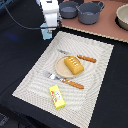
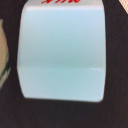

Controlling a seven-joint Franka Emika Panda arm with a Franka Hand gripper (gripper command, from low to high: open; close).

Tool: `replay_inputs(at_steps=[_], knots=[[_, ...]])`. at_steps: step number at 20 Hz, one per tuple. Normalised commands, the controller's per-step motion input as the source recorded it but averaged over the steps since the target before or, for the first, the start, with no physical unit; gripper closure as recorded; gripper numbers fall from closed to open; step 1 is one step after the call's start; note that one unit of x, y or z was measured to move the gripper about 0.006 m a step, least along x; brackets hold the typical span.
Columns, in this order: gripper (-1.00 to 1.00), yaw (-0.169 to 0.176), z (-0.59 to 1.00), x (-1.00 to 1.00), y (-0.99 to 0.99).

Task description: Place the bread, butter, and milk from the table onto the serving area.

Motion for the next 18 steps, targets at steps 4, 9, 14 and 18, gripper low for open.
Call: replay_inputs(at_steps=[4, 9, 14, 18], knots=[[-1.0, 0.08, -0.35, -0.49, 0.15], [1.0, 0.078, -0.3, -0.42, 0.12], [1.0, 0.038, -0.1, -0.15, 0.01], [1.0, 0.0, 0.0, -0.02, 0.0]])
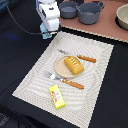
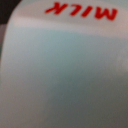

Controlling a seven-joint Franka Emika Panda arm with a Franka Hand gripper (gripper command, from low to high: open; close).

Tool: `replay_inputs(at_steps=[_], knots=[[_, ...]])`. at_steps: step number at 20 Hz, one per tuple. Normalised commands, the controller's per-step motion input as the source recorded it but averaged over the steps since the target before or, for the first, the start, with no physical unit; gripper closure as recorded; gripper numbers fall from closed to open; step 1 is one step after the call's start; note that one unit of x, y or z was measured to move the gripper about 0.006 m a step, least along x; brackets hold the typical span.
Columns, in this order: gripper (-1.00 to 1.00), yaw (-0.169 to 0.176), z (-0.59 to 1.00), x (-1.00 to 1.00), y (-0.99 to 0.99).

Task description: Place the bread, butter, and milk from the table onto the serving area.

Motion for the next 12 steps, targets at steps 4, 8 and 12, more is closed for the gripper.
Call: replay_inputs(at_steps=[4, 8, 12], knots=[[1.0, -0.076, 0.76, 0.49, 0.02], [1.0, -0.097, 1.0, 0.81, 0.03], [1.0, -0.084, 0.97, 0.9, 0.01]])
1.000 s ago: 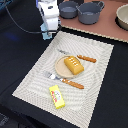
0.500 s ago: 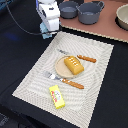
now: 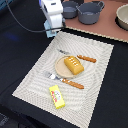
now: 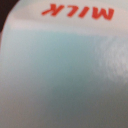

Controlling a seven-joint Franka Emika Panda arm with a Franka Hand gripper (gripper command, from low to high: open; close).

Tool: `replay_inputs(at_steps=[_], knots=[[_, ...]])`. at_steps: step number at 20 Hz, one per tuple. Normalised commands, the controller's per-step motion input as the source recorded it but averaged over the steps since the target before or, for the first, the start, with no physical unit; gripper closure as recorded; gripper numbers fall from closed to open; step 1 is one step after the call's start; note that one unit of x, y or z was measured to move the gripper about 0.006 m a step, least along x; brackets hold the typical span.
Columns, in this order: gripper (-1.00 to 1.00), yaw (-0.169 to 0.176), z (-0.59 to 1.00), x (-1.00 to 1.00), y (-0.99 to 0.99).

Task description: Place the bread, butter, and milk from the table onto the serving area.

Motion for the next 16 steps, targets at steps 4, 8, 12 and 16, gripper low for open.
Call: replay_inputs(at_steps=[4, 8, 12, 16], knots=[[1.0, -0.055, 0.68, 1.0, 0.0], [1.0, -0.029, 0.47, 1.0, 0.0], [1.0, -0.006, 0.26, 1.0, 0.0], [1.0, 0.0, 0.18, 1.0, 0.0]])
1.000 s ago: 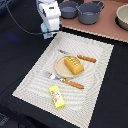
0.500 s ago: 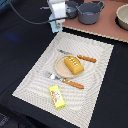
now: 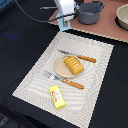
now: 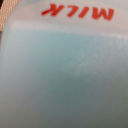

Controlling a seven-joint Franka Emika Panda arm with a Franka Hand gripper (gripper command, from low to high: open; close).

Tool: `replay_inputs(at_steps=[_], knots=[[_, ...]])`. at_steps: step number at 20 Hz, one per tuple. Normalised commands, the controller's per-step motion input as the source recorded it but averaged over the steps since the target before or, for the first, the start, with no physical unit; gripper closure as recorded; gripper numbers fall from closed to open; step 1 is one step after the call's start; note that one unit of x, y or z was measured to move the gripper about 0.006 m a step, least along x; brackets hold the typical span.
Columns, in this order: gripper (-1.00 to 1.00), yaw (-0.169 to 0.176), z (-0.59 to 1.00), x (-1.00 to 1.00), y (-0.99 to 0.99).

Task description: Place the bread, butter, and milk from the table onto the serving area.

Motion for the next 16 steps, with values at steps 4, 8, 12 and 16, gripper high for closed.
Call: replay_inputs(at_steps=[4, 8, 12, 16], knots=[[1.0, -0.001, 0.04, 1.0, 0.0], [1.0, -0.012, -0.08, 0.95, 0.0], [1.0, -0.018, -0.13, 0.74, 0.03], [1.0, -0.002, -0.12, 0.44, 0.01]])
